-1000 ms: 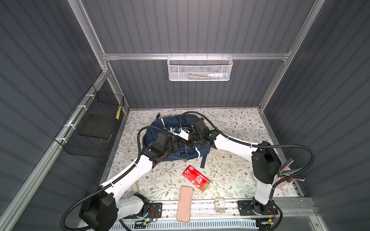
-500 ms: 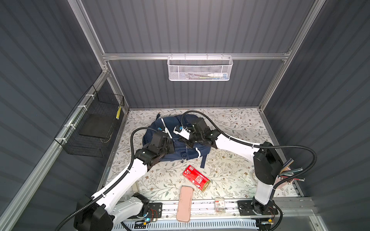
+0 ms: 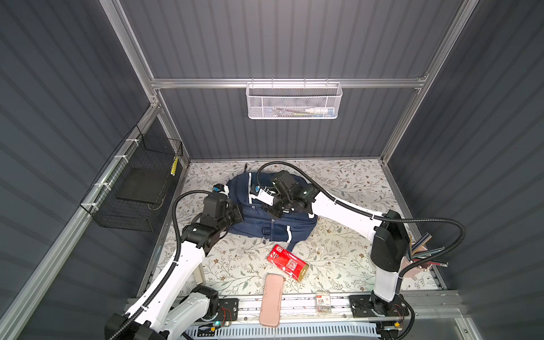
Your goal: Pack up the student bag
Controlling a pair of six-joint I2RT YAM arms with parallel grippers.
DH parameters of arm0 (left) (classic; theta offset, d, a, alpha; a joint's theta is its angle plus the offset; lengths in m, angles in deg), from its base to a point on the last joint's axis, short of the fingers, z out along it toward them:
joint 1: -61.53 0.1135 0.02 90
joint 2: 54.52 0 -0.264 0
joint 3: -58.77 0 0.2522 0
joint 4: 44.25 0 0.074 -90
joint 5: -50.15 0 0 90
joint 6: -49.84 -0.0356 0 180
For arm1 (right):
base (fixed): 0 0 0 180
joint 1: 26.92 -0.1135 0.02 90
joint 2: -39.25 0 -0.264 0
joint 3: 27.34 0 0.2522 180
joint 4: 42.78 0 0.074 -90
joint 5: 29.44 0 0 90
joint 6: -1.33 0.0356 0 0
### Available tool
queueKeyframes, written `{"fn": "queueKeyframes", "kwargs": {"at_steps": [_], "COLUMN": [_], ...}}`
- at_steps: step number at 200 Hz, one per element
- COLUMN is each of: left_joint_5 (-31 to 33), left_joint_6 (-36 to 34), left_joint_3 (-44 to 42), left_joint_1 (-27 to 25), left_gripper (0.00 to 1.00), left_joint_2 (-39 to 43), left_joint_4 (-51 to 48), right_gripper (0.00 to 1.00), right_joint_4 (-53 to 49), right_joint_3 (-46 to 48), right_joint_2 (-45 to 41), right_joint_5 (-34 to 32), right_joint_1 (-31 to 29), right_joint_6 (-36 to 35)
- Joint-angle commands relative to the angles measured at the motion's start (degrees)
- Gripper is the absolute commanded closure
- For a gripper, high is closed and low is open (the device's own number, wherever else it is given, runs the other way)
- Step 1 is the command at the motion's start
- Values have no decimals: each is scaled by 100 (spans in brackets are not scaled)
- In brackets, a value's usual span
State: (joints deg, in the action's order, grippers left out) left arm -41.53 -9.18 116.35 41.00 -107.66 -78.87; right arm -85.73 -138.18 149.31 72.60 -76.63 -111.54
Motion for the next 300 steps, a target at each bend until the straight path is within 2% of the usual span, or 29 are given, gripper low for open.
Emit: {"fn": "queueKeyframes", "kwargs": {"at_steps": [1, 16, 40, 73, 96, 109, 123, 137, 155, 182, 198, 238, 278, 300], "left_joint_5": [-676, -859, -684, -674, -285, -14, 60, 125, 203, 331, 563, 625, 96, -134], "left_joint_6": [39, -21, -33, -141, -290, -318, -301, -226, -198, -198, -262, -481, -737, -739], "left_joint_3": [-436, -595, -673, -565, -439, -338, -411, -444, -385, -247, -149, 81, 327, 459], "left_joint_1": [-32, -85, -222, -434, -623, -645, -649, -647, -652, -645, -591, -61, 651, 1006], "left_gripper": [65, 59, 45, 39, 39, 43, 54, 69, 71, 100, 100, 100, 100, 100], "left_joint_2": [55, 160, 333, -156, -487, -679, -708, -721, -817, -986, -1006, -808, -939, -904], "left_joint_4": [455, 749, 1009, 1264, 1136, 882, 951, 1019, 979, 754, 437, -31, -110, -133], "right_gripper": [100, 100, 100, 100, 100, 100, 100, 100, 100, 100, 100, 100, 100, 100], "right_joint_4": [-309, -357, -407, -357, -346, -368, -355, -348, -334, -214, -135, -102, 358, 658], "right_joint_3": [-415, -533, -693, -752, -752, -747, -712, -682, -610, -334, -83, 506, 1419, 1757], "right_joint_2": [188, 274, 373, 445, 469, 468, 435, 413, 370, 255, 159, -64, -609, -755], "right_joint_5": [223, 181, 160, 203, 281, 317, 352, 355, 417, 322, 245, 153, 118, -89], "right_joint_1": [6, 6, 14, 14, 14, 14, 6, -3, -12, -5, 76, 371, 495, 721], "right_joint_6": [177, 163, 177, 265, 335, 353, 387, 383, 359, 281, 207, -98, -722, -697]}}
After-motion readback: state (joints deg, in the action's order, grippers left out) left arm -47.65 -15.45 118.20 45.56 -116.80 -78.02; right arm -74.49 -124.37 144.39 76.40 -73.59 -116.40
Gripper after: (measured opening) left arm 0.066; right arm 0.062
